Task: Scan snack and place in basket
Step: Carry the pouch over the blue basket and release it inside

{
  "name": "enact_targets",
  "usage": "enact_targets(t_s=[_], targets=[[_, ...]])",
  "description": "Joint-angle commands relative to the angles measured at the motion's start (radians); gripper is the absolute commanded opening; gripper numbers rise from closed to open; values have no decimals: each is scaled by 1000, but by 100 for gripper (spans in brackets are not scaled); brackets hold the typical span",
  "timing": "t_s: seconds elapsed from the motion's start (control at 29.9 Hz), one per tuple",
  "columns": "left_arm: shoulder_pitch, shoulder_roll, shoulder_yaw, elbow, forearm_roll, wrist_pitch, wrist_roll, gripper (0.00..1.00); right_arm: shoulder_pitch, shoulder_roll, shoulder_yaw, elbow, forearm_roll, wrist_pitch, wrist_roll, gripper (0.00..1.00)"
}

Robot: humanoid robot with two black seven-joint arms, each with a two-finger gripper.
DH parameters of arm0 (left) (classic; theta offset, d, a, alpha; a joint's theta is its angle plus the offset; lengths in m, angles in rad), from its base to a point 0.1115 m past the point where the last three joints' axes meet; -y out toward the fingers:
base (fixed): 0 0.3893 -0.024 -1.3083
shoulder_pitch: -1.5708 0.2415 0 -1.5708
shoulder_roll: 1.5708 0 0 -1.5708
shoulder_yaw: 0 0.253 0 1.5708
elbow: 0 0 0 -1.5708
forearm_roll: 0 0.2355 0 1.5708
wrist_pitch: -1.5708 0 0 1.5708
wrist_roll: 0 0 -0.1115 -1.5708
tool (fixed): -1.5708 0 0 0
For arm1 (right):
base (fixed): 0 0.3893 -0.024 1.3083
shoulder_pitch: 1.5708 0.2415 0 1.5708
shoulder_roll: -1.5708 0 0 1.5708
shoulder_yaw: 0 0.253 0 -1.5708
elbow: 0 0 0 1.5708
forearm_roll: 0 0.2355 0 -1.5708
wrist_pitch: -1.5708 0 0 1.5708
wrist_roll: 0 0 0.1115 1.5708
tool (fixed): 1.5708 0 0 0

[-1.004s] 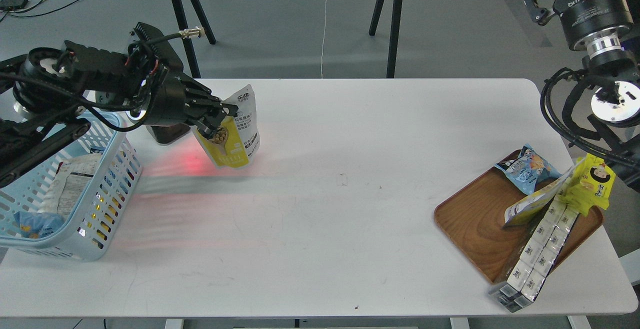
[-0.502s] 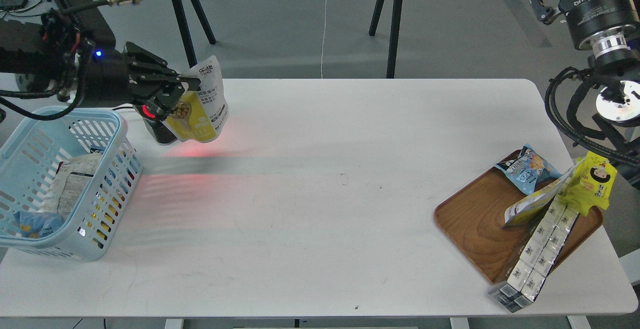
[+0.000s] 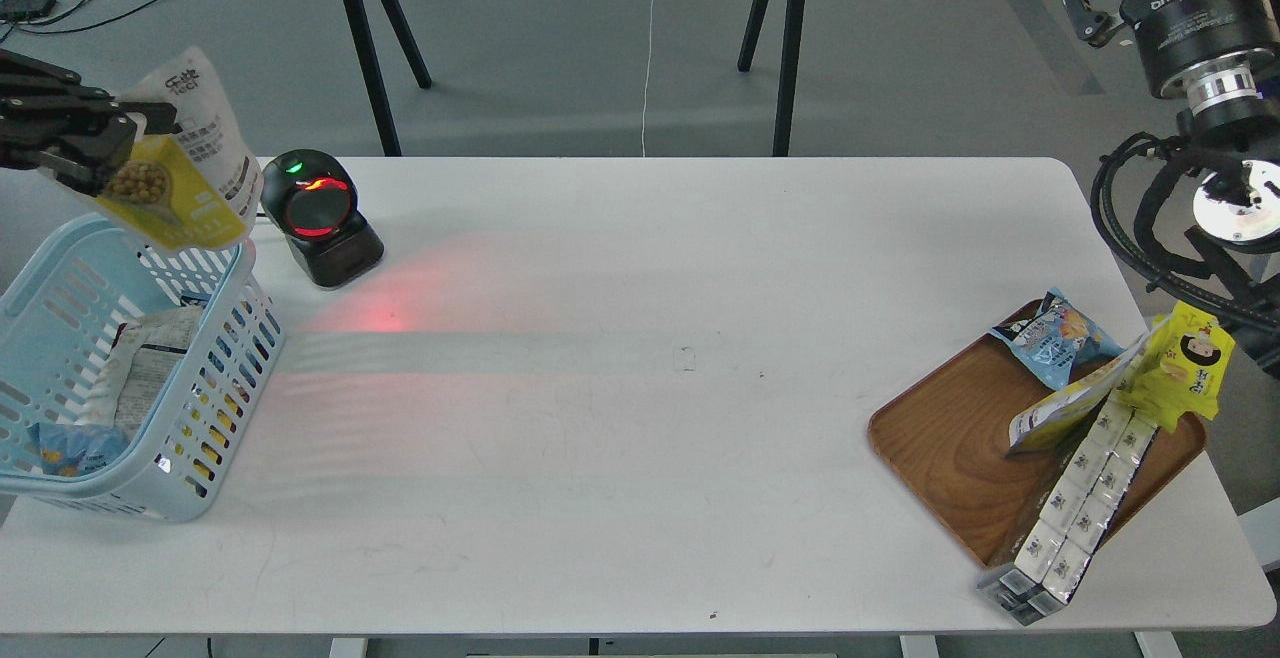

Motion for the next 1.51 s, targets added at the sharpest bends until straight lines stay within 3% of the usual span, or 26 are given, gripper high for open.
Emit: enact_targets(t_s=[0.0, 0.47, 1.24, 1.47], targets=[[1, 64, 69, 2, -29, 0, 0, 0, 0, 0, 1, 0, 0, 0, 0, 99], [1, 61, 163, 59, -66, 0, 0, 0, -3, 0, 3, -1, 0, 0, 1, 99], [23, -52, 167, 157, -67, 0, 0, 1, -17, -3, 9, -1, 0, 0, 1, 99], [24, -65, 166, 156, -67, 0, 0, 10, -17, -2, 9, 0, 0, 0, 1, 99]])
